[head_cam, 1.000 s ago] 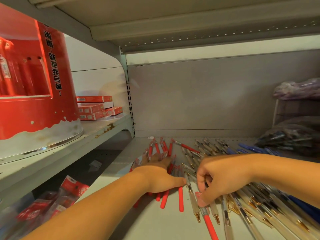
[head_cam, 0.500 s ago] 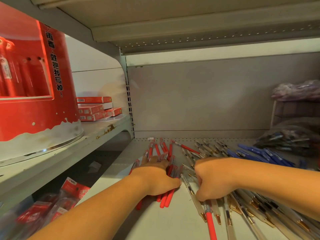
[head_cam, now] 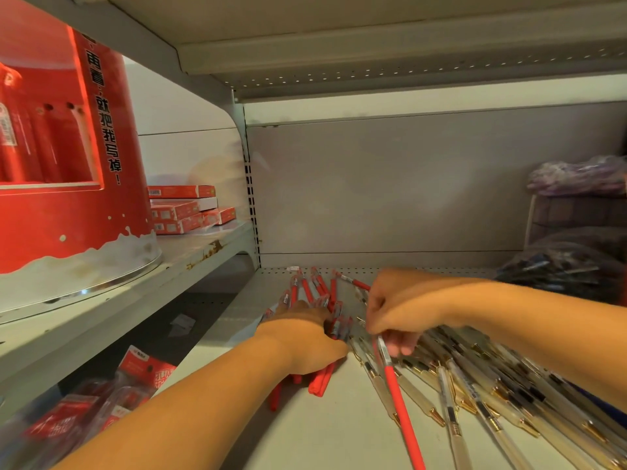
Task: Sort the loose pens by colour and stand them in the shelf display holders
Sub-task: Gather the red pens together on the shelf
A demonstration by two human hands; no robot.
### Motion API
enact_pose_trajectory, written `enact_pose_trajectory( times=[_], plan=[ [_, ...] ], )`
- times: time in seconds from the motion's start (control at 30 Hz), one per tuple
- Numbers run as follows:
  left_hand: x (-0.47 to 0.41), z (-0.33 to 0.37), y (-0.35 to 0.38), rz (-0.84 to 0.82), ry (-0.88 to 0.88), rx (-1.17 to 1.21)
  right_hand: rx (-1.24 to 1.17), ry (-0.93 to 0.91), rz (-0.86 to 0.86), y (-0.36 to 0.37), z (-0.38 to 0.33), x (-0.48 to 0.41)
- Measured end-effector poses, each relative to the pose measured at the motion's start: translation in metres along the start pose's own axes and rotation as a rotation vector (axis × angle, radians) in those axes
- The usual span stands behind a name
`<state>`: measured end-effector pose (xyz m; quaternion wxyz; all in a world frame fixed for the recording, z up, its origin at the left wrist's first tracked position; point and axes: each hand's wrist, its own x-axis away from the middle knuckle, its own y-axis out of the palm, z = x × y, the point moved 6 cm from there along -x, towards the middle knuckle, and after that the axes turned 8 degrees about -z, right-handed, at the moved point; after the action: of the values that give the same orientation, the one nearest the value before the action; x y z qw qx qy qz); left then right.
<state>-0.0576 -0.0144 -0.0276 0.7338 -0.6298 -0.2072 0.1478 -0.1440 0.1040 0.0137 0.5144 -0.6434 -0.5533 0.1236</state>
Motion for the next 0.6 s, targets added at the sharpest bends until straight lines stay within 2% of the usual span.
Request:
enact_pose_trajectory(
  times=[0.17,0.3,0.4,0.47,0.53,0.6],
  plan=[
    [0.000,-0.005,-0.008,0.011,0.000,0.072,-0.297,-0.126,0.219,-0.028,-0.011,-0.021],
    [0.001,-0.008,-0.021,0.098,0.023,0.172,-0.435,-0.114,0.288,-0.024,-0.015,-0.046],
    [0.002,-0.012,-0.020,0.091,-0.006,0.326,-0.493,-0.144,0.309,-0.019,-0.016,-0.059],
    [-0.001,-0.016,-0.013,0.029,-0.064,0.237,-0.411,-0.178,0.319,-0.019,-0.014,-0.060],
    [-0.003,-0.021,-0.008,-0.009,-0.136,0.106,-0.101,-0.228,0.316,-0.020,-0.009,-0.054],
    [-0.005,-0.026,-0.005,-0.030,-0.191,0.065,0.195,-0.275,0.243,-0.012,-0.005,-0.044]
  ],
)
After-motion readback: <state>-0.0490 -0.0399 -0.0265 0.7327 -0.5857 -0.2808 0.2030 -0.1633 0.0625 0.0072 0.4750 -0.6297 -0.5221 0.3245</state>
